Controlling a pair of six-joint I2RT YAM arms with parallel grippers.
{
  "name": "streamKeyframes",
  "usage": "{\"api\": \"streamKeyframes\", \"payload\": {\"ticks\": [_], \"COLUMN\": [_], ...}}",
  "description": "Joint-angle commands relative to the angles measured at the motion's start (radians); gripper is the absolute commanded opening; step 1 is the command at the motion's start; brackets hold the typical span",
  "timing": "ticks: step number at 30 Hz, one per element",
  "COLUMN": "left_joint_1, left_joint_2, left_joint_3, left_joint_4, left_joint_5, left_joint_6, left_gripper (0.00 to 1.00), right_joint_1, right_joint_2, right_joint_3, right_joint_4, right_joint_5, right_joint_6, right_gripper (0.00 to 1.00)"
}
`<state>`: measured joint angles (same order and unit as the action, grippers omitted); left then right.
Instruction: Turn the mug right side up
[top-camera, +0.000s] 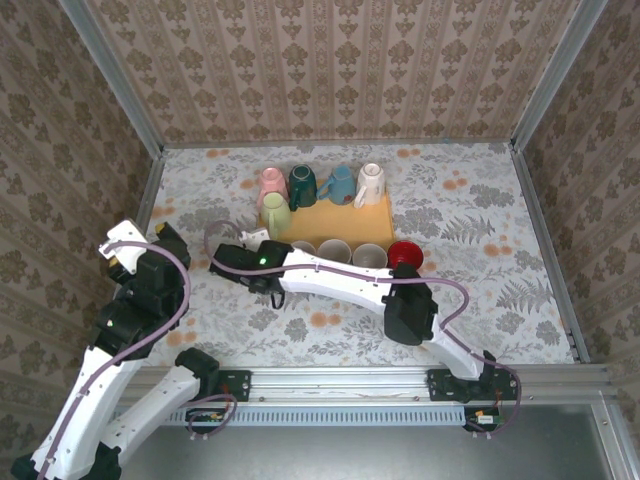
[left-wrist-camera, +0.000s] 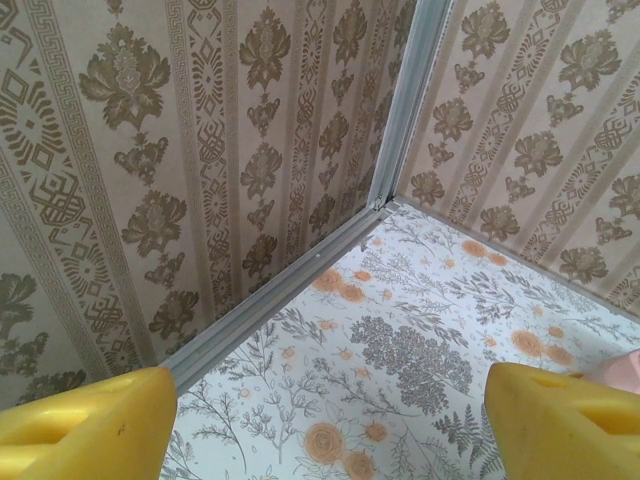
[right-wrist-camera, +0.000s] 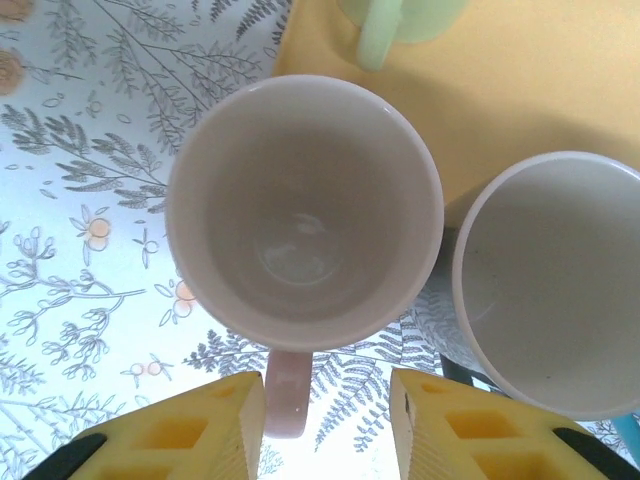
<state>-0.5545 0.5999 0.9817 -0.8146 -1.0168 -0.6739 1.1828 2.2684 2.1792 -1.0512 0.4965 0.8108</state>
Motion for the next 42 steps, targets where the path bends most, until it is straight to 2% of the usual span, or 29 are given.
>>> {"api": "streamKeyframes", "payload": {"ticks": [1,8,14,18,23,29,34,38,42], "left_joint_1": [0.005,0.002,0.002,0.002,0.001,0.001,0.001,0.004,0.005], "left_joint_2": [-0.005,0.018,0.035,0.041,0.056,0.063,0.063,0.062,0.061], "left_joint_3": [-0.014,-0.020,-0.026,-0.031,-0.037,-0.042,-0.044,-0.045,-0.046], "left_joint_4": [0.031,0.061,0.089,0.106,0.124,0.137,0.139,0.141,0.146], "left_joint_5": [0.018,0.066,0.148,0.195,0.248,0.279,0.295,0.318,0.332], "left_joint_6": [0.045,0.086,0.115,0.130,0.148,0.149,0.148,0.138,0.134], "left_gripper": [0.82,0.82,0.82,0.83,0.83,0.83,0.83,0.82,0.82], "right_joint_1": [0.003,-0.058,-0.166,-0.292,-0.472,-0.606,-0.649,-0.664,-0.684], "right_joint_2": [-0.098,-0.436,-0.576,-0.621,-0.565,-0.402,-0.256,-0.127,-0.038], "right_joint_3": [-0.097,-0.508,-0.574,-0.592,-0.549,-0.438,-0.296,-0.154,-0.089], "right_joint_4": [0.106,0.443,0.381,0.329,0.252,0.222,0.174,0.097,0.110], "right_joint_5": [-0.058,-0.180,-0.133,-0.089,-0.098,-0.179,-0.193,-0.135,-0.144], "right_joint_6": [-0.061,-0.111,-0.119,-0.073,0.010,-0.001,-0.005,0.025,0.062], "right_gripper": [0.38,0.38,0.39,0.45,0.43,0.47,0.48,0.48,0.48]}}
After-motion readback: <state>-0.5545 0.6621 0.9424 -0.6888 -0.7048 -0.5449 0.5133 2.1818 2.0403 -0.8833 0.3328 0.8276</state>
